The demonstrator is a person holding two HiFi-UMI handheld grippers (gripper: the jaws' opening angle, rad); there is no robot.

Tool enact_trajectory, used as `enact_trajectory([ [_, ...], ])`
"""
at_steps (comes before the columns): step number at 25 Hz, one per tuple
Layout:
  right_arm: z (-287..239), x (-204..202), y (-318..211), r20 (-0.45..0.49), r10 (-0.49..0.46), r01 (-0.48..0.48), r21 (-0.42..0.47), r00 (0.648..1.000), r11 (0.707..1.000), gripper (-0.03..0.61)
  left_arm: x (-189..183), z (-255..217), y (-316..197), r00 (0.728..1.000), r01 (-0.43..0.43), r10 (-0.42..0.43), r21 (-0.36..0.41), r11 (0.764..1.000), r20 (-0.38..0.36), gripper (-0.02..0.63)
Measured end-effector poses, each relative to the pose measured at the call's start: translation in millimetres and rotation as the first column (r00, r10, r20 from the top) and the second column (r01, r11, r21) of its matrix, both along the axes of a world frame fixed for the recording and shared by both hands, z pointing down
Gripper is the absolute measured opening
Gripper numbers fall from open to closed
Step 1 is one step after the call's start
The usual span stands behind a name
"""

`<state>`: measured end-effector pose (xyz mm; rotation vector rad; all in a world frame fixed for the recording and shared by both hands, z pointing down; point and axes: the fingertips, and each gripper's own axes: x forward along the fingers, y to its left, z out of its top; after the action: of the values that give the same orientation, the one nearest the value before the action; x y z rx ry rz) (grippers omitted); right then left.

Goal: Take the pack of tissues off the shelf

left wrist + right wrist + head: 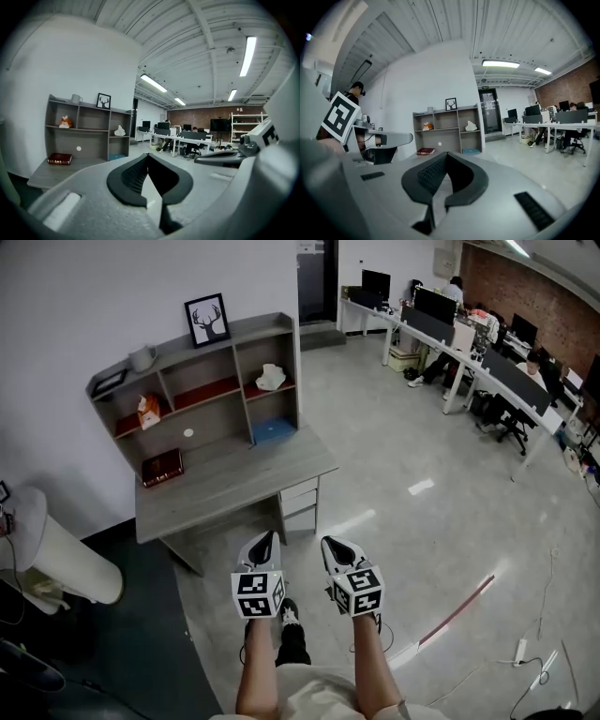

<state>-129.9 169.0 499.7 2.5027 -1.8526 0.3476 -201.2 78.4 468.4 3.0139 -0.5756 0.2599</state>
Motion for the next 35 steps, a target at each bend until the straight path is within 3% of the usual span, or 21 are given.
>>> enact_trajectory([
  [7,-3.5,61.1,-51.9,0.002,-0.008,0.008,-0.009,1.0,1.0,0.015,62.3,-6.8,-54.0,0.999,-0.005,0.003,-0.031,1.0,-0.054,0.009],
  [10,-4.9,84.2,-85.4,0.022,-0.022,0.023,-0.013,1.0,1.0,0.016,84.6,-6.9,-83.1,0.999,-0.009,0.007,-0.038,0.999,-0.042,0.009],
  [24,-30.0,162.3,-215.3,-0.003,-0.036,0.036,0.106,0.999,0.994,0.015,169.8,-22.0,-219.8,0.999,-0.024,0.024,0.008,1.0,-0.037,0.009],
  [28,-27.8,183.8,-228.2,0.013,0.014,-0.016,0.143,1.0,0.99,0.015,183.0,-15.1,-247.3,0.999,-0.028,0.028,0.0,1.0,-0.043,0.009],
  [35,-8.1,217.4,-227.8,0.02,0.139,-0.14,0.057,0.99,0.988,0.015,197.8,1.6,-264.0,0.998,-0.05,0.049,-0.049,0.998,-0.034,0.009],
])
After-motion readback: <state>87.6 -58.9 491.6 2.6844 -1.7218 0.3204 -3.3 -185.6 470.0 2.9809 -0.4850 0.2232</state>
